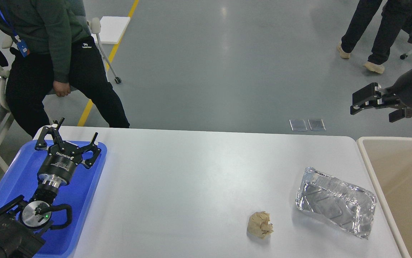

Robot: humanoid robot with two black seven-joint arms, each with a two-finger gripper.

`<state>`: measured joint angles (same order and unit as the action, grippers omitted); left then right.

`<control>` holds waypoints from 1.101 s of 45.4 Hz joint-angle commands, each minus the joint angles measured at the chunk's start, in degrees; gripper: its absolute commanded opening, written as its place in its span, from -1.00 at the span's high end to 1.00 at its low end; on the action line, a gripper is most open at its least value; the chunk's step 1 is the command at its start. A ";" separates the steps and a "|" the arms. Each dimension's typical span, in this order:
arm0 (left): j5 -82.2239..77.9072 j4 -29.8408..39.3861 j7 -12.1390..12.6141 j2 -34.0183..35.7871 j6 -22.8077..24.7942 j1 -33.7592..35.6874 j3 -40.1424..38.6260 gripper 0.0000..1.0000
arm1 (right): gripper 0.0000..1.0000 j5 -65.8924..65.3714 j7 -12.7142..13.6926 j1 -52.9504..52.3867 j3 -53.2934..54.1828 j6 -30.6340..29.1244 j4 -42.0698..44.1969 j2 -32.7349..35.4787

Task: Tidy desktop

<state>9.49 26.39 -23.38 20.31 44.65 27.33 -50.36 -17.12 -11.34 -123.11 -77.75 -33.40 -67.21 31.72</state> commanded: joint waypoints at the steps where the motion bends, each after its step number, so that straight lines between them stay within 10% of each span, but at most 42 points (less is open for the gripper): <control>1: 0.00 -0.03 0.00 -0.01 0.00 0.00 0.00 -0.98 | -1.00 -0.02 0.00 -6.79 0.67 -3.86 -9.24 -0.87; 50: 0.00 -0.02 0.00 -0.01 0.00 0.00 0.00 -0.98 | -1.00 0.94 0.09 -2.22 1.81 -5.45 -14.35 -8.44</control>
<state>9.49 26.38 -23.38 20.31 44.65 27.33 -50.36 -16.95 -11.33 -127.71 -74.84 -38.51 -81.62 21.84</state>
